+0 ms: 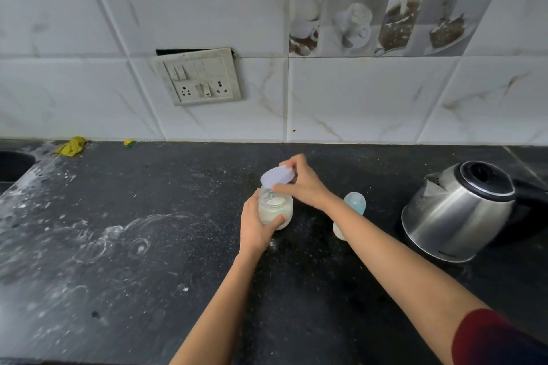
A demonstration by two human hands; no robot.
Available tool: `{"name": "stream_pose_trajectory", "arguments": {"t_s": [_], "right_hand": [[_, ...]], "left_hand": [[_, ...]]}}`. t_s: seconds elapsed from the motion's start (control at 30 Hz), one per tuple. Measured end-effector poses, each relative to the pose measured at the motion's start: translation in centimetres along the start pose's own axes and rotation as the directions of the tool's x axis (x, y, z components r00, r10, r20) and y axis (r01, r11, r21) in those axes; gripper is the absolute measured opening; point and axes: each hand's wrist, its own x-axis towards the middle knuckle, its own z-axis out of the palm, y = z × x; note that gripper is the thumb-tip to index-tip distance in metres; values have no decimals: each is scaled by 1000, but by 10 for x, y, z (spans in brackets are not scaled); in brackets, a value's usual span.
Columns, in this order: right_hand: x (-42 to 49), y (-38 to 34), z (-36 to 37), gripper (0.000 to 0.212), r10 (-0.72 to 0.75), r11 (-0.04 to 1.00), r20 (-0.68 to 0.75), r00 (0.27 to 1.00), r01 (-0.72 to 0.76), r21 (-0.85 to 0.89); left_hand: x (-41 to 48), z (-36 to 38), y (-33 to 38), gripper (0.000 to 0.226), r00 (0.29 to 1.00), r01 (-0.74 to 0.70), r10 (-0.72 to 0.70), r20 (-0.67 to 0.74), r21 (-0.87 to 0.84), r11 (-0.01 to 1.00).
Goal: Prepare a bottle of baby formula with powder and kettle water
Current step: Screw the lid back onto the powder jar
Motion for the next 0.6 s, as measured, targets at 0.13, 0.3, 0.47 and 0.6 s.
{"name": "stream_pose_trajectory", "arguments": {"t_s": [0.13, 0.3, 0.47, 0.6], "right_hand": [[-7, 18, 13, 69, 6, 999, 130, 992, 0, -47], [-8, 22, 16, 90, -10, 999, 201, 980, 20, -47], [-7, 20, 22, 88, -7, 971, 169, 986, 47, -232], [-13, 17, 42, 88, 18, 937, -35, 999, -29, -347]], "left_hand": [[1, 3, -4, 76, 997, 82, -82, 0, -47, 995], [4, 3, -8, 77, 992, 120, -117, 37, -87, 989], [2, 4, -8, 79, 990, 142, -138, 35, -122, 982], [-2, 2, -2, 79, 991, 129, -125, 36, -139, 982]]}}
